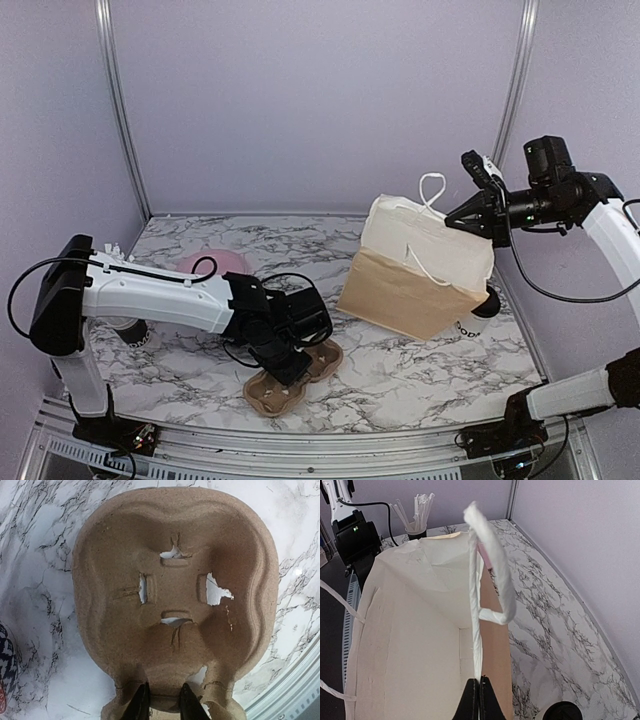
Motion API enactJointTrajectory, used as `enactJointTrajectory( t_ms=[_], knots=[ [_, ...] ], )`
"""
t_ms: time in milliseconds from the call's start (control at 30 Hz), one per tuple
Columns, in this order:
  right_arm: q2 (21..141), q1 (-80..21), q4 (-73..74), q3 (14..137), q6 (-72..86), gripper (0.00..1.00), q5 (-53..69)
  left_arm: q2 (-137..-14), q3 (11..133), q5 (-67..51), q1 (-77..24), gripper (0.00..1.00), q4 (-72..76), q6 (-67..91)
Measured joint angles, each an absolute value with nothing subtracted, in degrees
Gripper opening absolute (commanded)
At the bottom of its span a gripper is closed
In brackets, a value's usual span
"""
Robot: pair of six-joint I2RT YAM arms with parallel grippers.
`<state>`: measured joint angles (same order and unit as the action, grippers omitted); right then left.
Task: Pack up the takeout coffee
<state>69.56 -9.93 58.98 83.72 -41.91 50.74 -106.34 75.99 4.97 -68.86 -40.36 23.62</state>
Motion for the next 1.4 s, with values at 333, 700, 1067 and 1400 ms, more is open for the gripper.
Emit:
enactJointTrajectory(
  t_ms=[333,700,1067,1400],
  knots=[
    [69.58,-15.33,58.76,82.5,-41.56,0.0,49.76,-93.47,75.2,6.13,-68.86,0.19,-40.77,26.24],
    [71.5,-23.46,58.54,81.65,-40.66,0.0,46.39,-74.39,83.44,19.11,-67.09,0.2,-46.78,25.93],
    [77.32,-28.69,57.58,81.17,-38.79,0.0,48.1,-72.97,97.41,17.08,-68.16,0.21,-43.27,15.07],
    [78.52,-32.12,57.95,81.49,-38.92,0.0,49.93,-79.9,96.99,-0.78,-70.24,0.21,-30.0,0.73]
  ],
)
